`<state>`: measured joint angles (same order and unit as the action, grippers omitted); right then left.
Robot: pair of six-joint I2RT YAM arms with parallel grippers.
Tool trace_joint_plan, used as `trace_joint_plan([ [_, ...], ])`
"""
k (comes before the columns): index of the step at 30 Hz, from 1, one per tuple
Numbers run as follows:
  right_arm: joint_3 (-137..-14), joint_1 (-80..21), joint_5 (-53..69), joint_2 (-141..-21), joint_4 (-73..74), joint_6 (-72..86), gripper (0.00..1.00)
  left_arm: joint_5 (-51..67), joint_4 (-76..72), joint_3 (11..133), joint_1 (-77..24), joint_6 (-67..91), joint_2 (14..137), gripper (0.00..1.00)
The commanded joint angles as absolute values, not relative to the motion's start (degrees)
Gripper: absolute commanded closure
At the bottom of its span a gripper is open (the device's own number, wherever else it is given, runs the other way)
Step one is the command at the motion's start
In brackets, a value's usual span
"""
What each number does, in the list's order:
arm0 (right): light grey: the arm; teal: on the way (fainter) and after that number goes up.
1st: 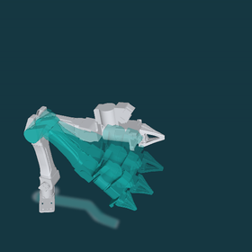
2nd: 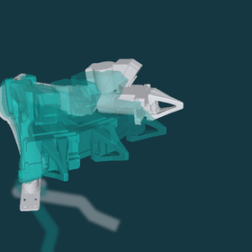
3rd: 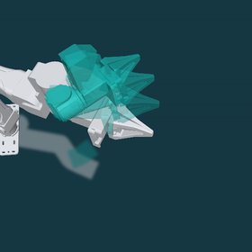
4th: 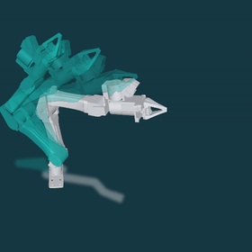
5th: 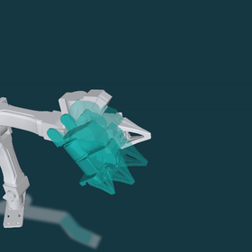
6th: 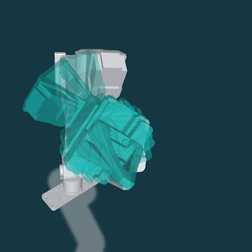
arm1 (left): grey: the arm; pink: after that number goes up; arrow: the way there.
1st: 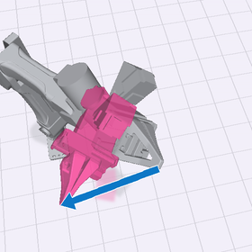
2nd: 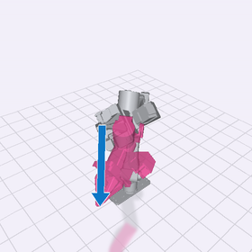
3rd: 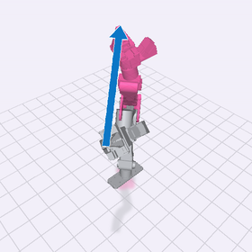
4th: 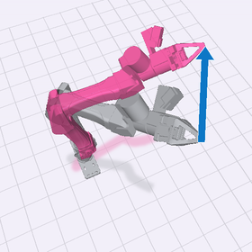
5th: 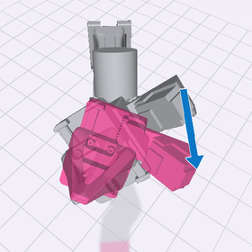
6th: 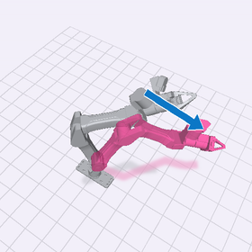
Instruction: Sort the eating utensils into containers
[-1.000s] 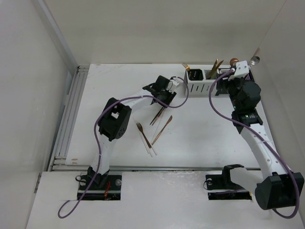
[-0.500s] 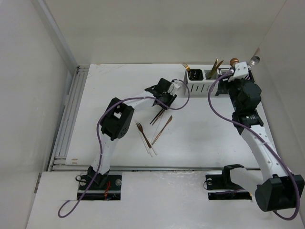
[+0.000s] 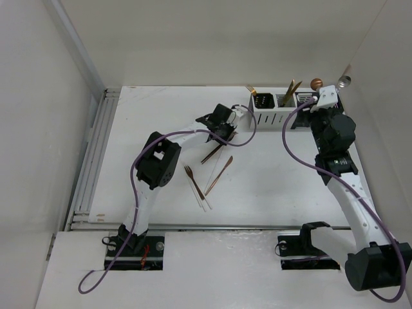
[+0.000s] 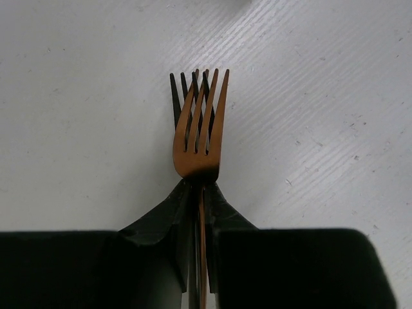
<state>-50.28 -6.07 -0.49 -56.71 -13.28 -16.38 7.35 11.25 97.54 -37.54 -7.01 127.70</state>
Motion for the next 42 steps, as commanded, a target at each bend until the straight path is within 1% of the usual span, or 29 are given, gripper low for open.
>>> trace_joint_plan([
  [1,-49.92,-5.98,-1.23,-55.20,-14.33,-16.96,0.36,6.77,14.06,98.96,-37.79,-7.38,123.84,1.00],
  [9,-49.31,-5.98,-1.23,-53.44,-14.33,-17.58,0.36,8.61,15.91,97.82,-37.79,-7.38,122.34,1.00],
  [12,-48.69,-5.98,-1.23,-52.91,-14.33,-17.58,0.35,8.61,15.91,97.29,-37.79,-6.86,122.34,0.89],
  [13,-48.08,-5.98,-1.23,-52.91,-14.33,-17.58,0.35,8.61,15.91,97.29,-37.79,-6.86,122.34,0.83],
  [14,-48.08,-5.98,-1.23,-52.91,-14.33,-17.58,0.35,8.61,15.30,97.29,-37.79,-6.86,122.34,0.72],
  [15,-48.08,-5.98,-1.23,-52.91,-14.33,-17.58,0.35,8.61,14.68,97.29,-37.79,-6.86,122.34,0.68],
  [16,-48.08,-5.98,-0.71,-52.91,-14.33,-17.58,0.35,8.61,14.68,97.29,-37.79,-6.86,122.34,0.66],
  [18,-48.08,-5.98,-0.70,-52.39,-14.33,-18.10,0.35,8.61,14.16,97.90,-37.79,-6.86,123.74,0.67],
  [22,-48.08,-5.98,-0.70,-52.38,-14.33,-18.11,0.35,8.09,13.36,97.91,-37.79,-6.86,124.28,0.77],
  [24,-47.55,-5.98,-0.70,-51.86,-14.33,-18.11,0.35,8.09,13.36,98.43,-37.79,-6.86,124.28,0.80],
  [28,-47.55,-5.98,-0.70,-51.86,-14.33,-18.11,0.35,8.09,13.36,98.44,-38.41,-6.33,123.57,0.80],
  [32,-47.55,-5.98,-0.70,-51.33,-14.33,-19.15,0.33,8.09,13.36,97.30,-39.98,-7.55,121.47,0.74],
  [34,-47.55,-5.98,-0.70,-51.33,-14.33,-19.16,0.33,6.25,13.36,96.77,-40.52,-7.56,120.86,0.74],
  [35,-47.55,-5.98,-0.70,-51.33,-14.33,-19.16,0.33,5.63,13.36,96.07,-40.52,-7.56,120.85,0.70],
  [36,-47.55,-5.98,-0.70,-51.33,-14.33,-19.68,0.33,4.93,13.36,96.06,-41.21,-7.56,120.33,0.70],
  [41,-47.02,-5.98,-0.70,-50.80,-14.33,-19.69,0.33,3.87,13.36,95.45,-41.74,-7.03,119.80,0.62],
  [42,-47.02,-5.98,-0.70,-50.28,-14.33,-19.69,0.33,3.87,13.88,95.45,-41.75,-7.03,119.79,0.62],
])
